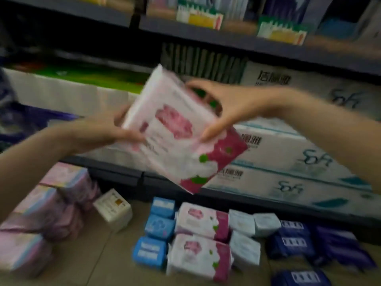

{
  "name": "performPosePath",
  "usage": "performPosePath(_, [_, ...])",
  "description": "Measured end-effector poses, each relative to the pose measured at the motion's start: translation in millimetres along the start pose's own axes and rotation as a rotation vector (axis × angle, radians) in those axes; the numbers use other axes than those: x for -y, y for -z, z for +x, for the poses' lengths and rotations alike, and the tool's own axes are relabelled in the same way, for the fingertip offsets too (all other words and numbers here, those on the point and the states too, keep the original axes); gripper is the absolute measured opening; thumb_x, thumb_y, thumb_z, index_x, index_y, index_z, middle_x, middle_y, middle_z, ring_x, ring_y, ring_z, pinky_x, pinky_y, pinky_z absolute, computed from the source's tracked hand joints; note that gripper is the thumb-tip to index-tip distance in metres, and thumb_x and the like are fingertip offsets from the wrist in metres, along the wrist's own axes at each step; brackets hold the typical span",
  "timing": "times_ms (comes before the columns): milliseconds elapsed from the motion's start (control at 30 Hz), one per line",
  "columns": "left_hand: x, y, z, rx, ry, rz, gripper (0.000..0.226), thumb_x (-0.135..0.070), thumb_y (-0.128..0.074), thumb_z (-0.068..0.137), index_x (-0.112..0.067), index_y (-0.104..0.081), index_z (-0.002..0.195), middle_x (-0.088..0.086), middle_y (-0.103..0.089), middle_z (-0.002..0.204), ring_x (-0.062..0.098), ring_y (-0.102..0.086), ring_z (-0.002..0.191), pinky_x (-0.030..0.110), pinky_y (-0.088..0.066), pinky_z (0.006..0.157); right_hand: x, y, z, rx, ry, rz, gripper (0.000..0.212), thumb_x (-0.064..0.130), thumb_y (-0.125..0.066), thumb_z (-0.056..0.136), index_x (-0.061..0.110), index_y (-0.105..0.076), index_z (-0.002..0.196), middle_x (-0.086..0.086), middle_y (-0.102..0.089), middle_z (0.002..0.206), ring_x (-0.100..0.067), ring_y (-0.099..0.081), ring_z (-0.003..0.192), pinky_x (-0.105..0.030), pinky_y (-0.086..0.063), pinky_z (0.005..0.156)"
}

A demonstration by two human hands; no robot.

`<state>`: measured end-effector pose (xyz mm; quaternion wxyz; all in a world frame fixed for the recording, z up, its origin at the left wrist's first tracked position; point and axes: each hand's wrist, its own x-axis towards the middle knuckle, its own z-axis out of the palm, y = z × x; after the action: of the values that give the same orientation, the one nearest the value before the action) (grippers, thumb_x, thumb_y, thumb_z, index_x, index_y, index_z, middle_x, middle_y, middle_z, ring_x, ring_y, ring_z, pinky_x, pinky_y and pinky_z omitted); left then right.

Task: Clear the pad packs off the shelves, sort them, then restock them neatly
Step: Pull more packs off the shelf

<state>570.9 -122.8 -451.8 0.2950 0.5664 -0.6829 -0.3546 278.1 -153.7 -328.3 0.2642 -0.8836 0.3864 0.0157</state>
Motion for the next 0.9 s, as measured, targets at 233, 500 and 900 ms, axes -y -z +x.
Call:
performPosePath(233, [6, -97, 8, 0.266, 0.218, 0.114, 0.078, -0.028, -0.075, 0.076, -0.027, -0.031, 0.141, -0.009, -0.044, 0.138, 0.015, -0.048, 0.124, 0.032, -0.042, 0.101, -88, -131, 28, 0.048, -0.139, -0.446, 0.113, 0.043, -0.079, 0.066, 0.038, 0.0, 0.147, -0.003, -0.034, 0.132, -0.024, -0.04, 0.116, -0.037, -0.043, 0.092])
performPosePath(500, [-20, -105, 54, 0.139, 0.039, 0.234, 0.053, -0.015, -0.064, 0.086, -0.015, -0.042, 0.134, 0.004, -0.056, 0.126, 0.01, -0.059, 0.095, 0.013, -0.045, 0.077, -136, -150, 47, 0.277, -0.237, -0.371, 0.067, 0.029, -0.062, 0.088, 0.018, -0.028, 0.145, -0.009, -0.043, 0.139, -0.027, -0.045, 0.122, -0.03, -0.038, 0.093])
performPosePath(900, [-122, -129, 127, -0.041, -0.278, 0.4, 0.041, -0.012, -0.058, 0.089, -0.019, -0.046, 0.128, -0.003, -0.057, 0.117, 0.007, -0.055, 0.091, 0.015, -0.043, 0.073, -211, -144, -1, 0.527, -0.183, -0.389, 0.059, 0.017, -0.058, 0.089, 0.018, -0.037, 0.144, -0.012, -0.039, 0.142, -0.03, -0.039, 0.128, -0.039, -0.035, 0.106])
